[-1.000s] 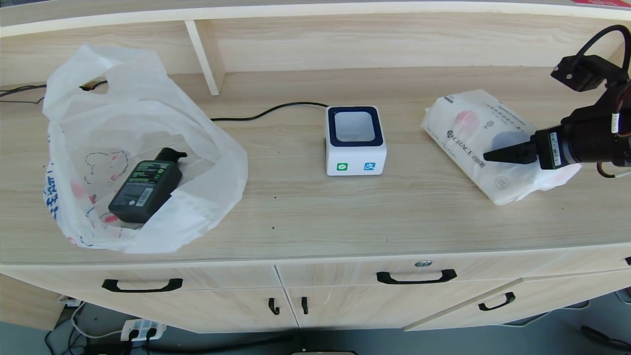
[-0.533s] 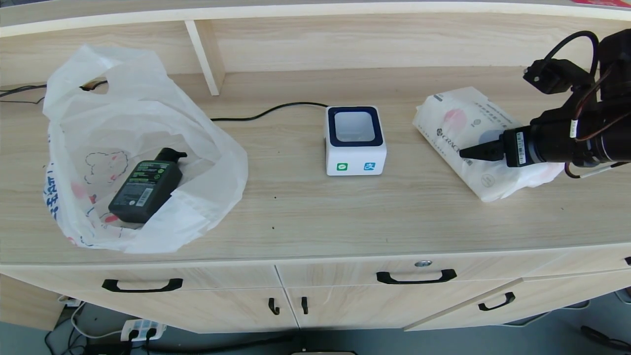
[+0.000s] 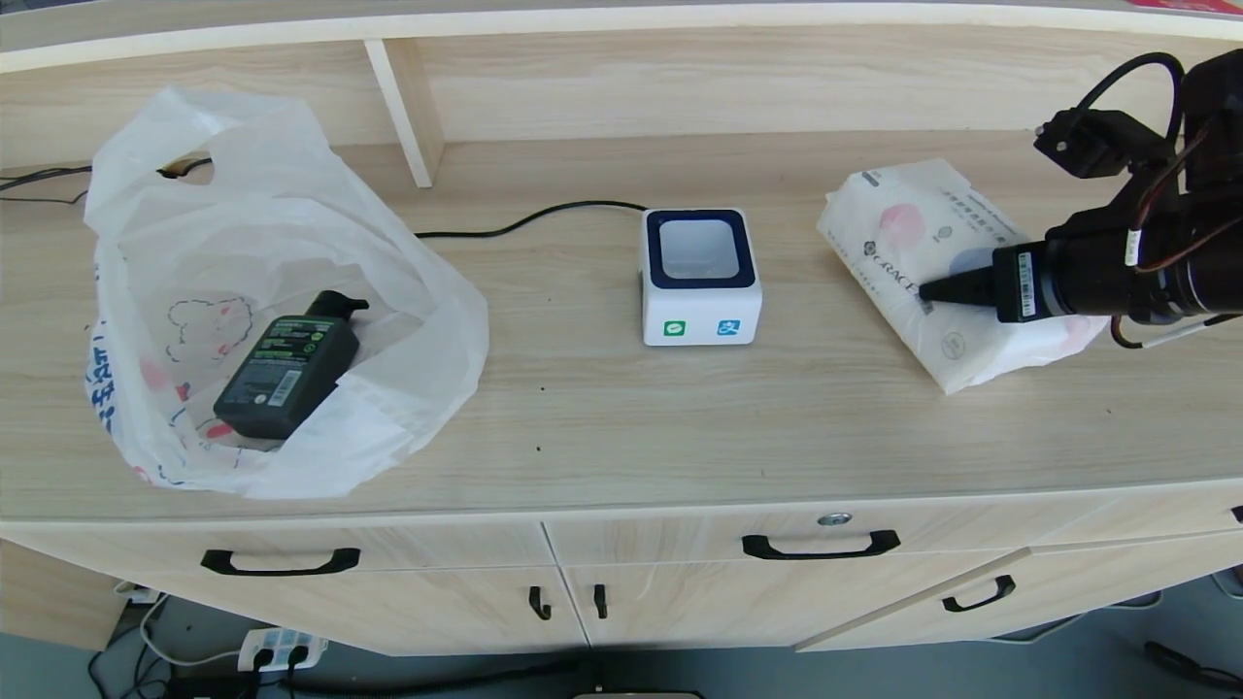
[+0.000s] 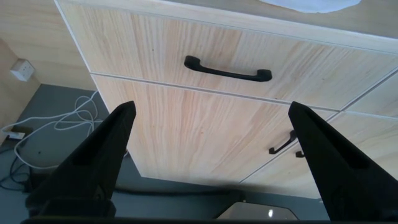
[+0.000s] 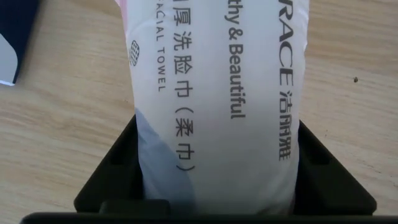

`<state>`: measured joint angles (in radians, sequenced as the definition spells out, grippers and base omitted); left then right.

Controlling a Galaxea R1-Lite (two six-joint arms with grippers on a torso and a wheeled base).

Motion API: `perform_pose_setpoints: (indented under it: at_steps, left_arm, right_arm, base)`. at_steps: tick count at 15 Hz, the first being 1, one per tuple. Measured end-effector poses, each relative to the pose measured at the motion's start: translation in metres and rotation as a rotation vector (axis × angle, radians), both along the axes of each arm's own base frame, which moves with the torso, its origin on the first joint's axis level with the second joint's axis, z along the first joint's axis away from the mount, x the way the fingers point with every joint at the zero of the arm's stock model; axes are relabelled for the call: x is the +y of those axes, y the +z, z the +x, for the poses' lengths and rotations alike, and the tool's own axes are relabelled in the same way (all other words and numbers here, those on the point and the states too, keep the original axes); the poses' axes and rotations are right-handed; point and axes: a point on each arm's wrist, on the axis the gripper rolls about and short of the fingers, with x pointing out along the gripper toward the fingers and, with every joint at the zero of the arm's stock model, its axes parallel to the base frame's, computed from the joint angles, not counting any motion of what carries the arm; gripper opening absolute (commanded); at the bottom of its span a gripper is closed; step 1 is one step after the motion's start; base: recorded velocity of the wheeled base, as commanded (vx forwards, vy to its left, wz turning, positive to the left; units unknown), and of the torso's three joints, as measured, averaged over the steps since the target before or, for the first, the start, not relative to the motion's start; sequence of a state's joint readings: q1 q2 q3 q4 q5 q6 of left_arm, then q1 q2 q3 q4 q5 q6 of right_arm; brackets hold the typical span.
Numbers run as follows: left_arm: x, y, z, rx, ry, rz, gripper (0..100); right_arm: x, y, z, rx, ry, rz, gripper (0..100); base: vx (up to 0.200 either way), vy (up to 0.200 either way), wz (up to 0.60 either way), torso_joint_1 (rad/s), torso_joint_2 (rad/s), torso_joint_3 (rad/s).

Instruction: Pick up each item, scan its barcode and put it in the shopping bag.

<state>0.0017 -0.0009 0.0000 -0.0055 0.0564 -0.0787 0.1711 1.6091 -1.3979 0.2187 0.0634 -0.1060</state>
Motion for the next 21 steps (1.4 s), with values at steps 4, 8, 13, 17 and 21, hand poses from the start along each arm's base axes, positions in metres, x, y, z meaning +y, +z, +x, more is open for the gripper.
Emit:
perform_pose_setpoints:
  at_steps: [4, 8, 13, 17, 21]
  left_arm:
    - [0.0, 0.0, 0.0, 0.001, -0.001, 0.0, 100]
    - [0.0, 0.0, 0.0, 0.001, -0.001, 0.001, 100]
    - [0.0, 0.0, 0.0, 0.003, -0.001, 0.002, 100]
    - [0.0, -0.001, 0.0, 0.006, -0.001, 0.005, 100]
    - [0.0, 0.0, 0.0, 0.002, 0.0, 0.006, 100]
  right_arm:
    - [0.0, 0.016, -0.014, -0.048, 0.004, 0.036, 0]
    - [0.007, 0.043, -0.058, -0.127, 0.036, 0.14, 0]
    - [0.042, 0.046, -0.148, -0.158, 0.28, 0.336, 0]
    - [0.052, 0.025, -0.169, -0.191, 0.366, 0.617, 0]
    - [0.071, 0.004, -0.16, -0.042, 0.352, 0.818, 0]
  base:
    - [0.0, 0.0, 0.0, 0.0, 0.0, 0.0]
    - [0.0, 0.0, 0.0, 0.0, 0.0, 0.0]
    - [0.0, 0.0, 0.0, 0.0, 0.0, 0.0]
    - [0.0, 0.0, 0.0, 0.0, 0.0, 0.0]
    - [0.0, 0.0, 0.0, 0.0, 0.0, 0.0]
